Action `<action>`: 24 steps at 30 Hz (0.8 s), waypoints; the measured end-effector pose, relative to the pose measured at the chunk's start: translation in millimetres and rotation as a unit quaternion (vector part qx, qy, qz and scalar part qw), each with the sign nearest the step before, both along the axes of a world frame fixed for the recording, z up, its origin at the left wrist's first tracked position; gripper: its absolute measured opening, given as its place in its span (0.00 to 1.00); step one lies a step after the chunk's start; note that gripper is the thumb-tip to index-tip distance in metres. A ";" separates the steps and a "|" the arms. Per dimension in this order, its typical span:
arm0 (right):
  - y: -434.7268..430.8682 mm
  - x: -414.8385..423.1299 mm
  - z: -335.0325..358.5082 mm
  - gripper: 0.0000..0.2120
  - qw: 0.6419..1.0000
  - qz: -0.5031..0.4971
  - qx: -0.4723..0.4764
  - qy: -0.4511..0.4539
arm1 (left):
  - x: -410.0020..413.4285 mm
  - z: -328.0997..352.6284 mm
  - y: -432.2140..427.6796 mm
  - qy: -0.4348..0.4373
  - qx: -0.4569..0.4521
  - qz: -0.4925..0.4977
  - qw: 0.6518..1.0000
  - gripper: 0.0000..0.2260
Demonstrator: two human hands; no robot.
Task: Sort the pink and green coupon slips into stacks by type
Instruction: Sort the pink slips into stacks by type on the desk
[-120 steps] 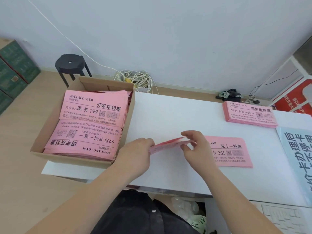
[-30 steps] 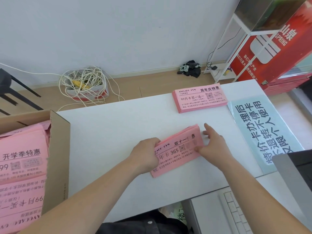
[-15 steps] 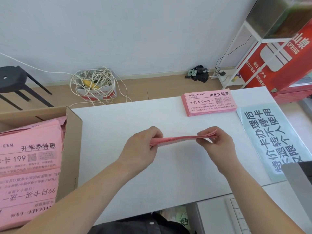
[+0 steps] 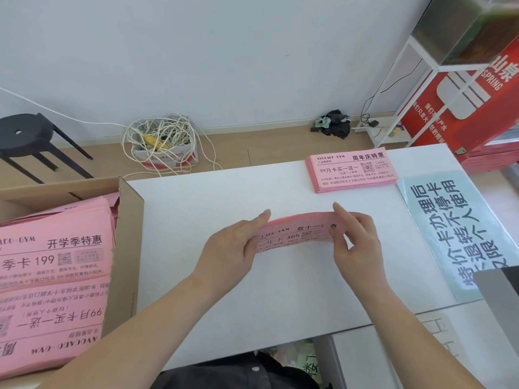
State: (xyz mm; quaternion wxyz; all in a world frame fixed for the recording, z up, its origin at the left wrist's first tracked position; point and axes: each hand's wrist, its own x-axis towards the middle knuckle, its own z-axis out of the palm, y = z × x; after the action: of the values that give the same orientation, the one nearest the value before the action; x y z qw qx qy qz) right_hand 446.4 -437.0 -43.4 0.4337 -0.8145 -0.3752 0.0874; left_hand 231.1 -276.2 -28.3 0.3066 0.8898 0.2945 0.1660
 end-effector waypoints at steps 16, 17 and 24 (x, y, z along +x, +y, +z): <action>-5.2 -4.5 -3.4 0.24 1.000 -0.008 0.012 0.025 | -13.8 -11.7 1.5 -0.075 0.125 -0.036 0.989 0.16; -4.4 -5.0 -2.6 0.22 1.000 -0.008 0.014 0.023 | -12.8 -9.5 -0.2 -0.081 0.118 -0.034 0.989 0.15; -3.9 -6.1 -3.5 0.28 1.000 -0.006 -0.009 -0.004 | 3.2 -9.0 -5.5 -0.043 0.118 -0.052 0.991 0.22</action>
State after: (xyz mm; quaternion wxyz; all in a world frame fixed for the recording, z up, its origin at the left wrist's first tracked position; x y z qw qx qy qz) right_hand 440.3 -440.9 -47.0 0.4250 -0.8211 -0.3715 0.0852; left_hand 234.2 -281.7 -37.4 0.2202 0.9259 0.2125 0.2214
